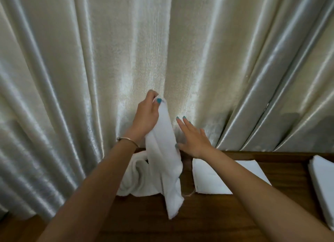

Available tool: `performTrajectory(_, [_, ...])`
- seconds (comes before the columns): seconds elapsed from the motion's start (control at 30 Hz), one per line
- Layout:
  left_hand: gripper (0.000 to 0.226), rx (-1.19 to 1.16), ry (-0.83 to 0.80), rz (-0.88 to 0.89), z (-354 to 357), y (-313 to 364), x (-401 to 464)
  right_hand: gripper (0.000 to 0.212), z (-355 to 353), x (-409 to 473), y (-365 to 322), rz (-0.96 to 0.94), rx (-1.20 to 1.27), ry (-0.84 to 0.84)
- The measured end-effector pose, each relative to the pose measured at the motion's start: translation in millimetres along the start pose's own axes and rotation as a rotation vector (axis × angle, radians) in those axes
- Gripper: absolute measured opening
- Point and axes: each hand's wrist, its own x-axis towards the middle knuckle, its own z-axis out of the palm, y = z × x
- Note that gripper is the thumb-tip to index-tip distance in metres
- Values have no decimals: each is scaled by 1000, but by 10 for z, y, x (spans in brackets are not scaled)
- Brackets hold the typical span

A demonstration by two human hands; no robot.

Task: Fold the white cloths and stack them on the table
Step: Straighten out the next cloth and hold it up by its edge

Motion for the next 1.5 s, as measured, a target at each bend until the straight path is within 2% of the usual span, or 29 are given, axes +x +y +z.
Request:
performTrajectory(0.23, [11,-116,-180,107,25,1003,273,109,-885,-294,53,-157,531,195])
performTrajectory(0.3, [8,-168,-283,148,87,1200,258,114,-1125,-400,57,-237,677,290])
performTrajectory(0.4, [11,-128,-443,199,229,1421,183,115,-1454,-540,95,-373,809,420])
performTrajectory(0.47, [11,-122,-503,196,328,1490,104,110,-1616,-599,160,-359,757,419])
performTrajectory(0.53, [9,-125,-481,204,421,1511,40,95,-1739,-648,247,-210,601,380])
performTrajectory(0.6, [9,-117,-399,204,511,1505,13,67,-1817,-679,359,-54,471,341])
performTrajectory(0.67, [9,-141,-370,201,584,1503,-6,36,-1852,-712,455,-24,474,316])
performTrajectory(0.73, [7,-166,-372,232,659,1481,-46,22,-1892,-741,515,-38,520,301])
performTrajectory(0.83, [8,-218,-421,276,758,1417,-139,22,-1959,-787,566,-51,498,285])
performTrajectory(0.93, [17,-136,-544,300,854,1348,-177,13,-1997,-801,594,-79,449,321])
performTrajectory(1.07, [45,30,-590,213,963,1285,-178,18,-1984,-824,644,-74,466,445])
performTrajectory(1.2, [35,148,-527,118,1051,1144,-213,24,-2052,-890,766,-49,625,634])
performTrajectory(1.3, [35,220,-548,46,1042,1030,-230,22,-2124,-974,911,1,662,739])
performTrajectory(1.4, [31,315,-558,-10,1011,943,-231,16,-2112,-1052,1103,126,617,806])
performTrajectory(1.5, [23,345,-430,-100,1020,917,-242,18,-2032,-1135,1262,256,490,853])
